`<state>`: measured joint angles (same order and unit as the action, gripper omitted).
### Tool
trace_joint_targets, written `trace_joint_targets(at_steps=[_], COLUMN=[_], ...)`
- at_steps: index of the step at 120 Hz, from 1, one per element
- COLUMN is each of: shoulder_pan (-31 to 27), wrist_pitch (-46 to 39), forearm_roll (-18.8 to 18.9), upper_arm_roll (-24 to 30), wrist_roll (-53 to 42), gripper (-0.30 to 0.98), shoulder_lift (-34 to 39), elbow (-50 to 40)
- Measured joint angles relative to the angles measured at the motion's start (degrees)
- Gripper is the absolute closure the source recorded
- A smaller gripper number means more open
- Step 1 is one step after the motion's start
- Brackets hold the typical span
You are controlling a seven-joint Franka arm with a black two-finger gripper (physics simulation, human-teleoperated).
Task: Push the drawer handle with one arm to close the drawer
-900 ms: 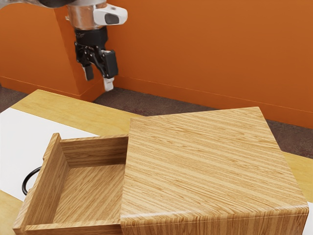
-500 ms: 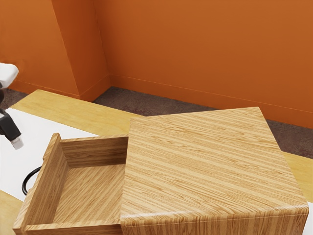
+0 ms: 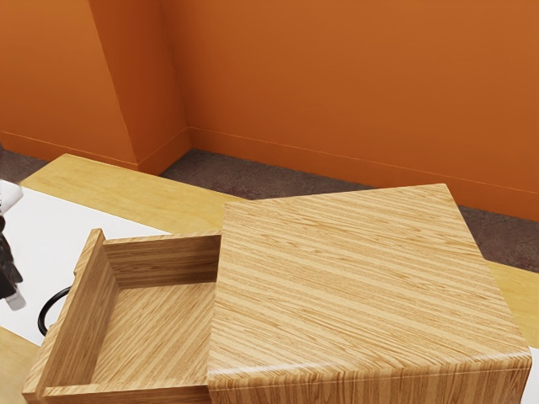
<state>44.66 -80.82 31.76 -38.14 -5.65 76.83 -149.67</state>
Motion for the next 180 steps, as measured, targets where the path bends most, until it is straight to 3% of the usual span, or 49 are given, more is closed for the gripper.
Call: trace_joint_targets(at_steps=[32, 54, 76, 103, 128, 150, 180], shoulder_pan=[0.04, 0.28, 3.57, 5.32, 9.8, 14.83, 15.54], wrist_pitch=[3.0, 2.78, 0.97, -1.9, -5.25, -8.94, -15.25], forearm_roll=[-8.99, -11.57, -11.64, -8.42, -6.95, -6.82, -9.48], upper_arm_roll=[8.45, 9.48, 9.14, 5.13, 4.59, 4.42, 4.97], wrist_roll=[4.88, 8.28, 10.73, 12.72, 14.03, 14.85, 15.03], gripper=[0.26, 0.27, 0.28, 0.28, 0.28, 0.28, 0.28], shoulder_lift=[-0.19, -0.84, -3.25, -5.83, -11.16, -14.19, -25.93], elbow=[-1.88, -2.1, -1.8, -1.2, 0.91, 2.56, 5.84])
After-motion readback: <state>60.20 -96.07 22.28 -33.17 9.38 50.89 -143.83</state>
